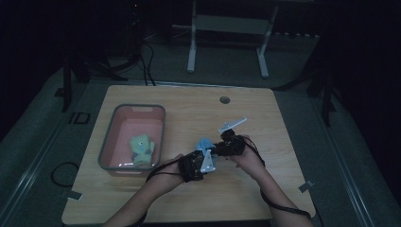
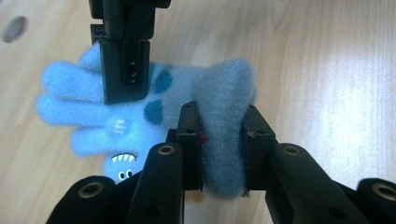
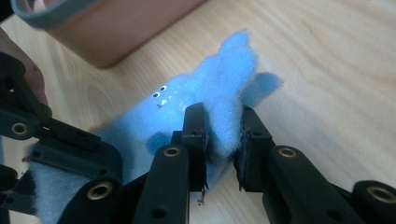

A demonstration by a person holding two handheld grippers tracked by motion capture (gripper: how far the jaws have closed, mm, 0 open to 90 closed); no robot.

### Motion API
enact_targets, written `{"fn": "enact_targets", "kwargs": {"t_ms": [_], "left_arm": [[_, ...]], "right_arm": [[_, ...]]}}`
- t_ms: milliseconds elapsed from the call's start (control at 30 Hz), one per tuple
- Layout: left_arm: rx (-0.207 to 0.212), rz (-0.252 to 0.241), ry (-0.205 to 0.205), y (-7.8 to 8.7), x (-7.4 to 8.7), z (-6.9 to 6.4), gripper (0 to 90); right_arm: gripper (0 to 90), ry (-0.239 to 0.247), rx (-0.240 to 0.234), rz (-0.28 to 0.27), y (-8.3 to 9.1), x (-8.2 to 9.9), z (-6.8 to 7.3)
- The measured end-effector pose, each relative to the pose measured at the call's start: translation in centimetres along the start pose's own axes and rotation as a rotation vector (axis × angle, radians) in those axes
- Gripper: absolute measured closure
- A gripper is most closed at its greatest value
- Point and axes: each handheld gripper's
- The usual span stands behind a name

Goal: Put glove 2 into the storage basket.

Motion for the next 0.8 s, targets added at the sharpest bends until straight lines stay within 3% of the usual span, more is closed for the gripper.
{"fn": "enact_targets", "kwargs": {"t_ms": [467,800], "left_arm": [[-0.033,0.032,0.014,3.8,1.2,1.6,74.2],[-0.076,0.038,0.058,6.3,3.3,2.5,74.2]], "right_arm": [[76.5,0.056,-0.006,-0.023,0.0,-4.3,2.8],[76.6,0.115,-0.016,-0.017,-1.2,-7.7,5.3]]}}
Point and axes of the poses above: each handheld gripper's, and its own axes: y roughly backward along the jaws, x roughly out of its underside, z roughly to its left, and after that the axes turned 6 degrees about -y, right-handed
